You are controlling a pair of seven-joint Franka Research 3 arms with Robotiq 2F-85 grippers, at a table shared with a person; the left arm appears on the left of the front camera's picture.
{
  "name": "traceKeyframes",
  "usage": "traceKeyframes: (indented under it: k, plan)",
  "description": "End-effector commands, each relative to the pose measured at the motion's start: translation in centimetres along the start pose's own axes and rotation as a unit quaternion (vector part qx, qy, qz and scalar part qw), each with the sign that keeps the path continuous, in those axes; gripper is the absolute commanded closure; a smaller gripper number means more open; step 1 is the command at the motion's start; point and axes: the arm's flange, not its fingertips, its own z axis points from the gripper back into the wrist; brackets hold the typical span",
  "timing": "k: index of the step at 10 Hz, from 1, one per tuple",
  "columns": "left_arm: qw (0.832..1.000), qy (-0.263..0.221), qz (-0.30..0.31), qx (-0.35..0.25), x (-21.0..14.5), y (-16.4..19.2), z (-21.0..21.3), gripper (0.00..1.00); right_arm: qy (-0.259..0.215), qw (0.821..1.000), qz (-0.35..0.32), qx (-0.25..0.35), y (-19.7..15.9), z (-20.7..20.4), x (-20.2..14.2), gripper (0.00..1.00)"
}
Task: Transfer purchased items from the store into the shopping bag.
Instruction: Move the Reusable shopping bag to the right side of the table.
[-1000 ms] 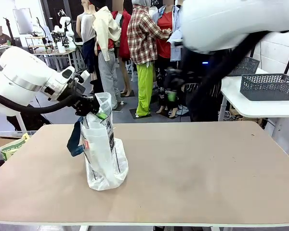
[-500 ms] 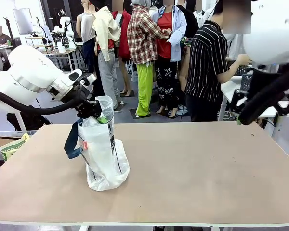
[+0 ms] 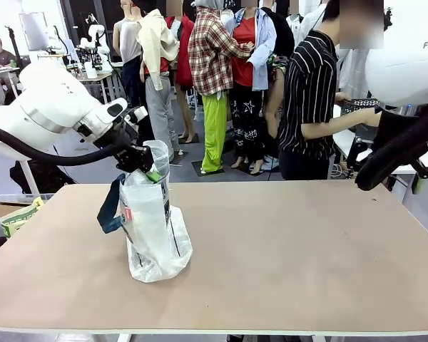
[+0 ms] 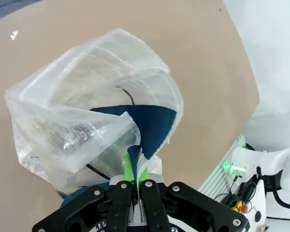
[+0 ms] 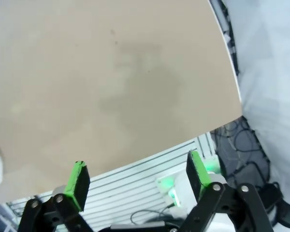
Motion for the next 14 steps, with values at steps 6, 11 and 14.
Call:
traceKeyframes:
  k: [6, 11, 14]
  plan:
    - [0.989, -0.085, 0.004, 0.123, -0.2, -2.1, 10.5, 1.00, 0.005, 1.000, 0.010, -0.001, -0.1, 0.2, 0.0, 0.00]
    - [0.961, -0.146, 0.114, 0.203, -4.4, 3.8, 20.3, 1.00, 0.005, 1.000, 0.010, -0.001, -0.1, 0.2, 0.0, 0.00]
    - [0.953, -0.116, 0.169, 0.222, -6.5, 9.9, 25.0, 1.00, 0.005, 1.000, 0.010, -0.001, -0.1, 0.2, 0.0, 0.00]
